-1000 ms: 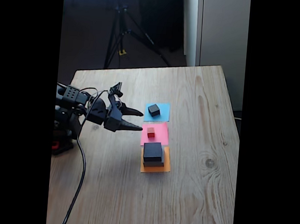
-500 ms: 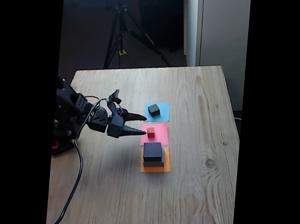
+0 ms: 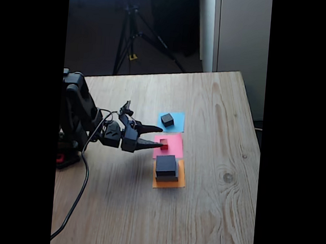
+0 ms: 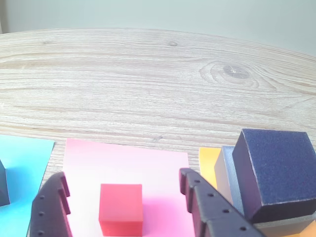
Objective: Tower of hanoi
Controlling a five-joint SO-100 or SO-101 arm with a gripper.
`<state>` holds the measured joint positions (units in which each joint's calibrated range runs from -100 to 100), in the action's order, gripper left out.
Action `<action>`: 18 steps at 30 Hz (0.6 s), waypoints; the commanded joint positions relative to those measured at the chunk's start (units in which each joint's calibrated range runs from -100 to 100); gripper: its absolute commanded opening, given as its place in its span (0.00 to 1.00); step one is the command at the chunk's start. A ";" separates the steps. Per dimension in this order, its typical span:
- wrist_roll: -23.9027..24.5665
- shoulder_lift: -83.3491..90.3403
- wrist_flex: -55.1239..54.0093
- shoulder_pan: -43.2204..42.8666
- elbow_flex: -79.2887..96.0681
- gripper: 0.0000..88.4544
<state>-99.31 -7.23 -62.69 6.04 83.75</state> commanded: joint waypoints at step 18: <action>-0.69 -12.31 -4.53 -1.65 -5.84 0.30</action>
<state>-99.31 -19.62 -65.97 5.32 78.10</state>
